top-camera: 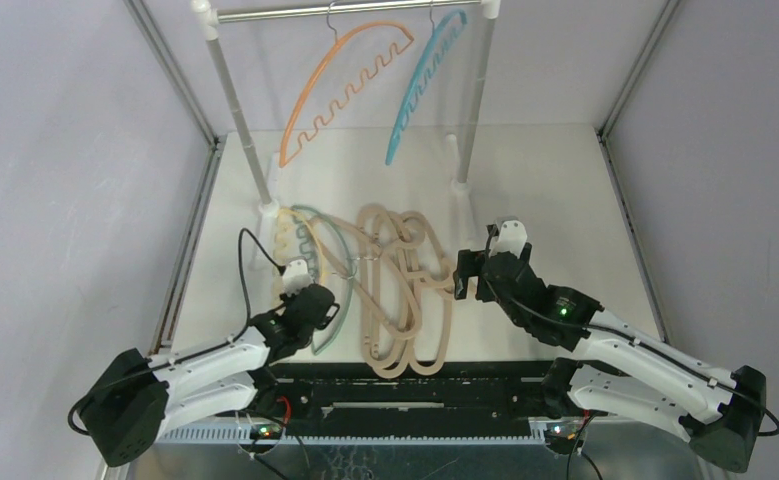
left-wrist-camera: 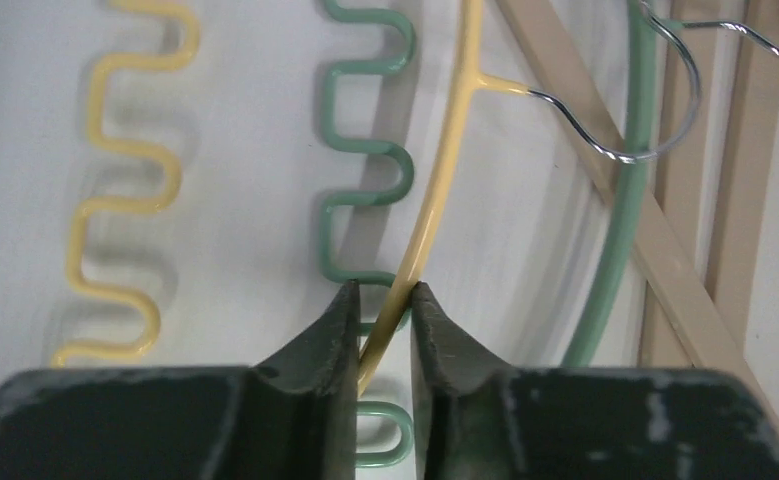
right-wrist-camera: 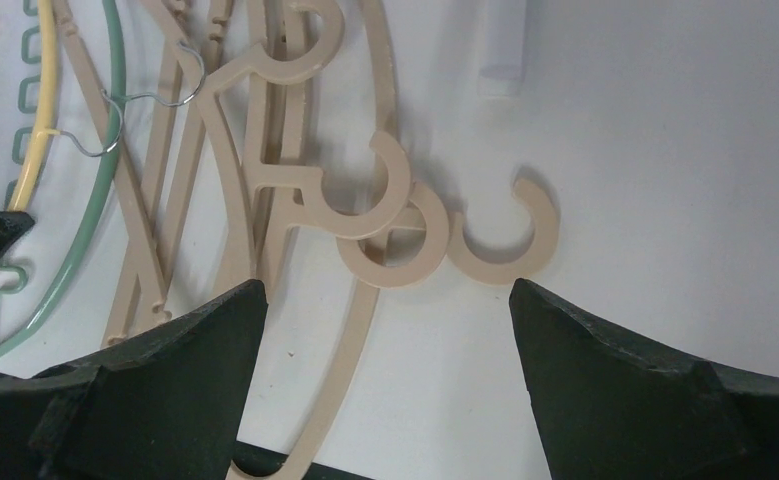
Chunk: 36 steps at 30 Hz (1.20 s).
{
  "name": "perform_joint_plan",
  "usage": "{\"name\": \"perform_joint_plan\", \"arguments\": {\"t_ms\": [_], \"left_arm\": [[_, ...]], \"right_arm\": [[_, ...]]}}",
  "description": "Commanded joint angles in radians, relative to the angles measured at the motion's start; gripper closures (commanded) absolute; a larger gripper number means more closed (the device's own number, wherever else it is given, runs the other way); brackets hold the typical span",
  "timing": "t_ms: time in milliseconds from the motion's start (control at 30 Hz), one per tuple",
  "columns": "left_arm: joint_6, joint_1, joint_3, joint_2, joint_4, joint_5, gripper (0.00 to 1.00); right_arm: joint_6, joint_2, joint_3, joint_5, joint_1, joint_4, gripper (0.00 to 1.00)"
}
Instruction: Organize the hangers
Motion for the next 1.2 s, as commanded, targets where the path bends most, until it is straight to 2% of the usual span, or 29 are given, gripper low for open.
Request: {"name": "perform_joint_plan", "arguments": {"t_ms": [0, 33, 167, 367, 567, 767, 1167], "left_arm": [[-0.028, -0.003, 0.016, -0.004, -0.006, -0.042, 0.88], [-0.026, -0.003, 0.016, 0.0, -0.003, -0.04, 0.92], [-0.025, -0.003, 0.016, 0.04, 0.017, -0.028, 1.0], [0.027, -0.005, 0.043, 0.007, 0.021, 0.011, 1.0], [0.133, -0.011, 0.154, -0.053, 0.003, 0.06, 1.0], [0.24, -0.018, 0.216, -0.08, 0.071, 0.168, 1.0], [0.151, -0.028, 0.194, -0.268, 0.234, 0.425, 1.0]], "right_arm": [[0.004, -0.012, -0.006, 0.003, 0.001, 0.045, 0.0], [0.005, -0.011, -0.007, 0.003, 0.0, 0.044, 0.0], [0.009, -0.015, -0.012, -0.001, 0.0, 0.045, 0.01], [0.012, -0.041, -0.027, 0.005, -0.002, 0.043, 0.01], [0.023, -0.044, -0.041, -0.001, -0.003, 0.058, 0.01], [0.024, -0.04, -0.047, -0.004, -0.003, 0.062, 0.01], [0.02, -0.061, -0.048, 0.013, -0.015, 0.065, 0.01]]}}
